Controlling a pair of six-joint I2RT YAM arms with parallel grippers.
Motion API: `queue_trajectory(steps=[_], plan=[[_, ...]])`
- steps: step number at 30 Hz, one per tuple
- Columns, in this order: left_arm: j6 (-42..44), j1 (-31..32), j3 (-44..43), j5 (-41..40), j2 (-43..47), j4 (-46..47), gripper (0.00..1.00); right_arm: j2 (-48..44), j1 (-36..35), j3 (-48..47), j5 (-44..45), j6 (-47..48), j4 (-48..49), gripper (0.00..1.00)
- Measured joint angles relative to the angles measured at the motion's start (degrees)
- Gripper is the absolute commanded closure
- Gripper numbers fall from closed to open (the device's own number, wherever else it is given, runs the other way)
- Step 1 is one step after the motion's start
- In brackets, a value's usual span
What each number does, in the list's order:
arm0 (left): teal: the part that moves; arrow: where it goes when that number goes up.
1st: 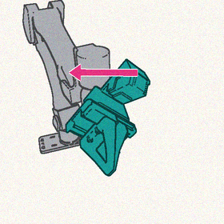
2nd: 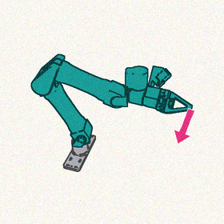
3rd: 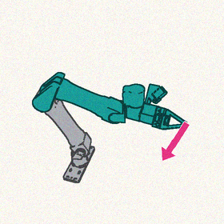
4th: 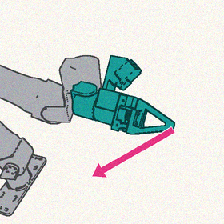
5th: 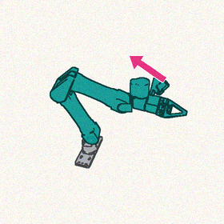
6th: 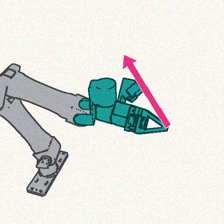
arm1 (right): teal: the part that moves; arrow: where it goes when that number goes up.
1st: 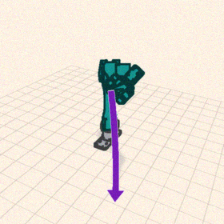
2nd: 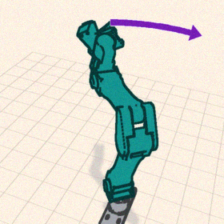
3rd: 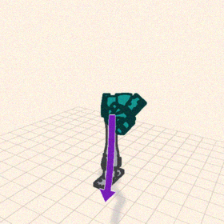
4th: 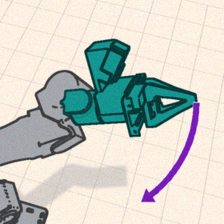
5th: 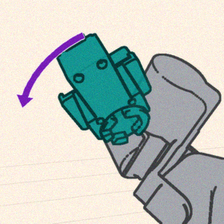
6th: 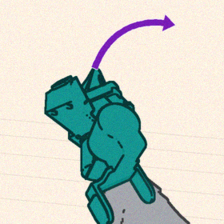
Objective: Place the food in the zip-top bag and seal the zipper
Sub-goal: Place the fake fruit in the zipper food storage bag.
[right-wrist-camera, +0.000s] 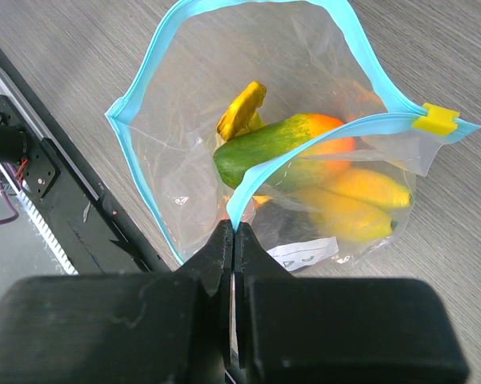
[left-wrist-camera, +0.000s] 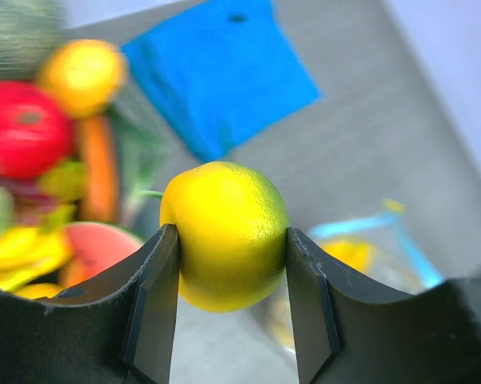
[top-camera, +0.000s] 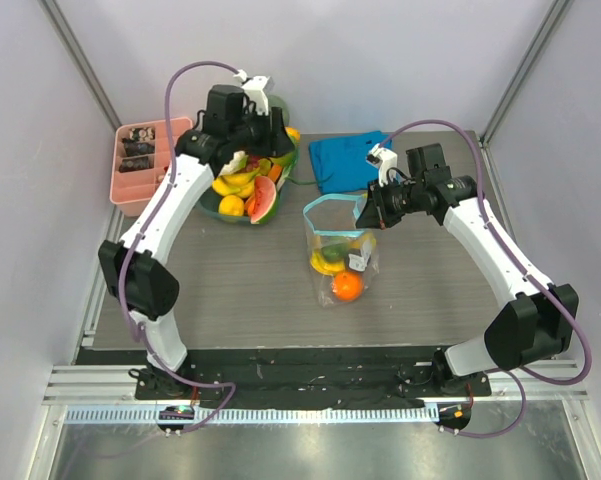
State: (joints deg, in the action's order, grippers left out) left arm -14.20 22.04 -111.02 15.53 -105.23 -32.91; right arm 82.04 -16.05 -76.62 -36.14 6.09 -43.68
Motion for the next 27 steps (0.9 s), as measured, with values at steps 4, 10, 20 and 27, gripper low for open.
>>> queue_trajectory(steps=[4, 10, 20, 27], plan=[[-2.6, 5.4, 2.9, 4.9, 4.1, -0.4, 0.66, 0.0, -0.1, 0.0, 0.0, -0.2, 0.2, 0.99], [-6.6, 14.3, 12.1, 9.4, 6.0, 0.2, 0.53, 0.0, -0.3, 0.0, 0.0, -0.3, 0.4, 0.99], [-12.7, 11.2, 15.1, 15.4, 1.8, -0.9, 0.0, -0.2, -0.3, 0.0, -0.2, -0.4, 0.4, 0.99], [-4.2, 0.3, 3.2, 6.8, 1.2, -1.5, 0.0, -0.7, -0.3, 0.0, -0.6, -0.3, 0.4, 0.99]])
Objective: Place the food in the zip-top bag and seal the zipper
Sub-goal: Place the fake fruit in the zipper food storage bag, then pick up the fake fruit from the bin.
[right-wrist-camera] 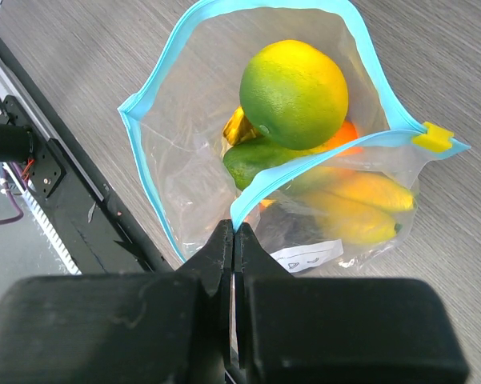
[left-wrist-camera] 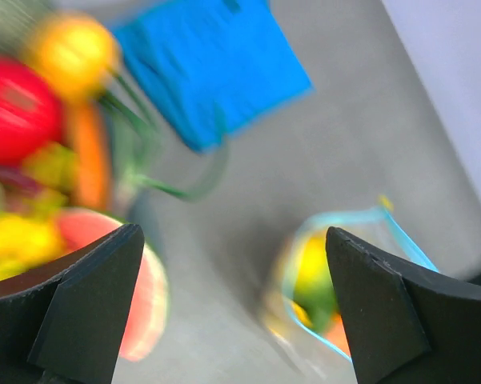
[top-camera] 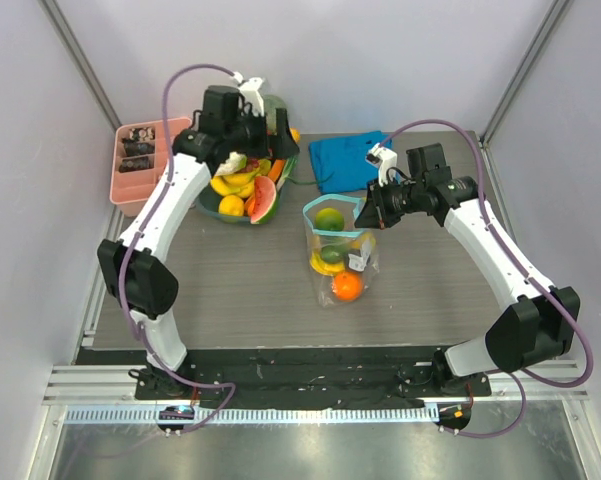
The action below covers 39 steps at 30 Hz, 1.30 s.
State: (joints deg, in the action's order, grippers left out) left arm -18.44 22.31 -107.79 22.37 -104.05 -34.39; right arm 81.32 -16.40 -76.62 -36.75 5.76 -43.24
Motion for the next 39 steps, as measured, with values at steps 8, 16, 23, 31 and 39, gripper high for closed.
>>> queue_trajectory(steps=[8, 16, 23, 31, 39], plan=[[12.2, -2.5, -7.7, -15.2, -9.0, 5.5, 0.0, 0.0, 0.0, 0.0, 0.0, 0.0, 0.2, 0.99], [20.6, -3.4, -8.1, -22.7, -20.0, 8.9, 0.0, 0.0, 0.0, 0.0, 0.0, 0.0, 0.3, 0.99], [26.5, -4.1, -8.7, -27.2, -22.1, 12.3, 0.0, 0.0, 0.0, 0.0, 0.0, 0.0, 0.3, 0.99], [27.9, -4.7, -9.5, -27.5, -23.8, 15.1, 0.29, 0.0, 0.0, 0.0, 0.0, 0.0, 0.3, 0.99], [26.0, -5.6, -7.6, -22.7, -21.2, 14.7, 0.6, 0.0, 0.0, 0.0, 0.0, 0.0, 0.3, 0.99]])
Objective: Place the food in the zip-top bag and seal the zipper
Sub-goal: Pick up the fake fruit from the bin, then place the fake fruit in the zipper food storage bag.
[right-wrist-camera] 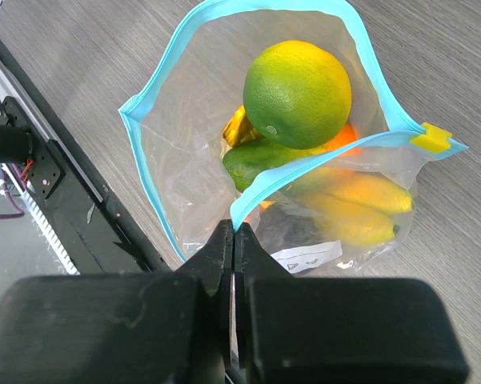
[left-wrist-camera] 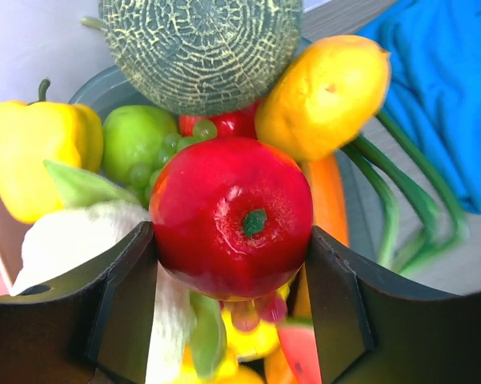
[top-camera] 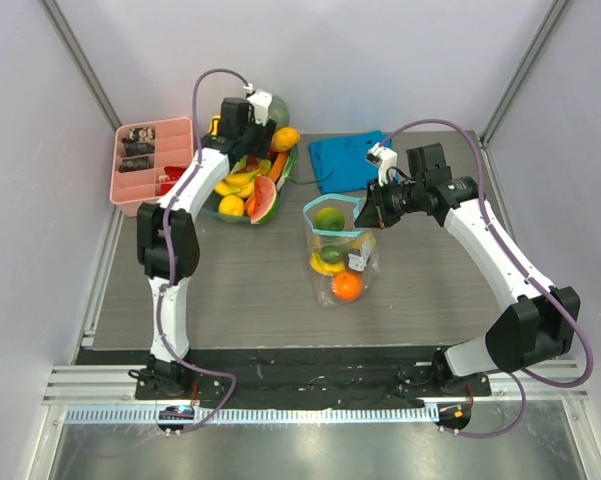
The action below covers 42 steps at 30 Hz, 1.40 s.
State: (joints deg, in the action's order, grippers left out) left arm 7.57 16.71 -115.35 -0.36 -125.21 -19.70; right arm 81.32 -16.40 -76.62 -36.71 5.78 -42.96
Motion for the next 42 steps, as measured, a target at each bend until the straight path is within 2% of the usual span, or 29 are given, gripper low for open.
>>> queue_trajectory(steps=[4, 9, 14, 20, 28, 33, 36, 37, 40, 42], plan=[[-2.6, -0.1, 2.2, 3.6, 5.8, -2.1, 0.6, 0.0, 0.0, 0.0, 0.0, 0.1, 0.0, 0.99], [-9.8, 0.8, 4.6, 13.9, 17.2, -4.5, 0.59, 0.0, 0.0, 0.0, 0.0, 0.2, 0.0, 0.99], [-16.6, 7.4, 7.7, 22.6, 25.3, -4.8, 0.59, -0.2, 0.0, 0.8, 0.0, 0.6, 0.1, 0.99], [-25.9, 16.9, 14.3, 30.4, 23.8, -5.6, 0.62, -1.0, 0.0, 1.7, 0.3, 1.3, 0.0, 0.99], [-38.9, 16.8, 21.5, 39.8, 16.5, -6.2, 0.62, -2.9, 0.0, 2.6, 1.2, 2.3, 0.1, 0.99], [-40.5, 18.1, 23.6, 42.1, 16.7, -4.8, 0.55, -3.0, 0.0, 3.0, 1.8, 2.8, 0.3, 0.99], [-38.5, 19.9, 23.7, 40.8, 16.7, -6.2, 0.32, -3.2, 0.0, 3.3, 2.4, 3.0, 0.5, 0.99], [-37.7, 20.3, 23.6, 39.8, 16.8, -7.1, 0.19, -3.3, 0.0, 3.3, 2.5, 3.0, 0.5, 0.99], [-34.1, 21.3, 23.6, 36.5, 17.2, -10.6, 0.03, -4.1, 0.0, 3.6, 2.8, 3.2, 0.6, 0.99], [-31.7, 21.8, 23.6, 34.5, 18.4, -13.2, 0.0, -4.6, 0.0, 3.7, 2.8, 3.3, 0.6, 0.99]])
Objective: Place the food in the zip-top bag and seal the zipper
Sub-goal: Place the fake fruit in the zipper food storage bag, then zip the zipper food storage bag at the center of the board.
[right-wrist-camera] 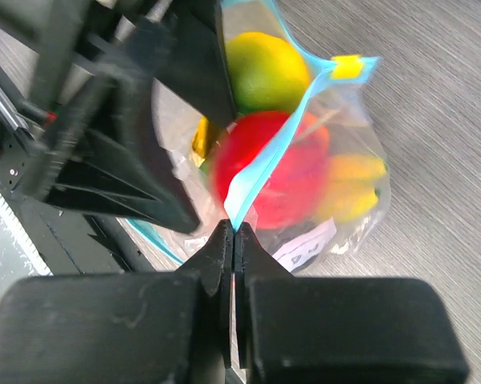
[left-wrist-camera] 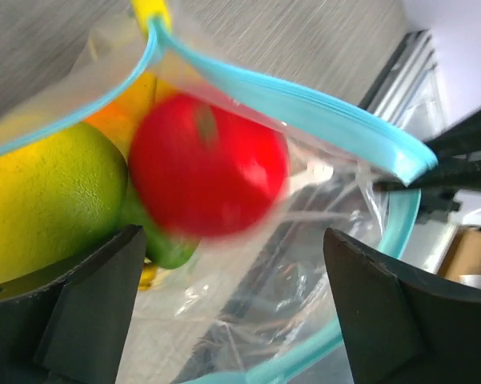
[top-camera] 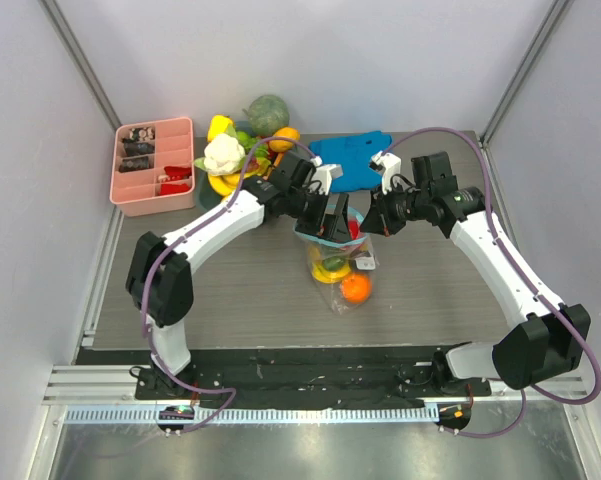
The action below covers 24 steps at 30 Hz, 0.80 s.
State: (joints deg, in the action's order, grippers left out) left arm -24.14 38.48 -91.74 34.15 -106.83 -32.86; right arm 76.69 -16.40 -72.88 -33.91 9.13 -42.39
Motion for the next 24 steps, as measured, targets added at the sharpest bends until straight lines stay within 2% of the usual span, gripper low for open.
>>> queue_trajectory(steps=[4, 8, 11, 13, 20, 21, 22, 24], plan=[[2.9, -1.4, 0.0, -1.6, 4.2, -2.5, 0.0, -0.8, 0.0, 0.4, 0.0, 0.4, 0.1, 0.99], [5.7, -5.9, -1.6, -2.9, 9.4, -3.9, 0.0, -1.2, 0.0, 0.7, -0.1, 0.9, 0.1, 0.99], [8.2, -9.0, -3.1, -5.4, 12.0, -4.1, 0.12, -1.2, 0.0, 0.8, -0.3, 1.2, 0.1, 0.99], [9.7, -10.1, -4.0, -6.7, 12.1, -4.3, 0.19, -1.2, 0.0, 0.8, -0.3, 1.3, 0.1, 0.99], [14.2, -9.6, -7.1, -9.0, 3.7, -8.4, 0.2, -1.2, 0.0, 0.8, -0.7, 1.3, 0.1, 0.99], [14.6, -9.3, -7.1, -9.3, 2.4, -9.1, 0.25, -1.2, 0.0, 0.8, -0.7, 1.3, 0.1, 0.99], [15.1, -9.0, -7.1, -9.7, 1.2, -10.0, 0.42, -1.2, 0.0, 0.8, -0.7, 1.3, 0.1, 0.99], [15.8, -8.5, -7.1, -10.0, -0.5, -11.7, 0.58, -1.2, 0.0, 0.8, -0.7, 1.3, 0.1, 0.99]])
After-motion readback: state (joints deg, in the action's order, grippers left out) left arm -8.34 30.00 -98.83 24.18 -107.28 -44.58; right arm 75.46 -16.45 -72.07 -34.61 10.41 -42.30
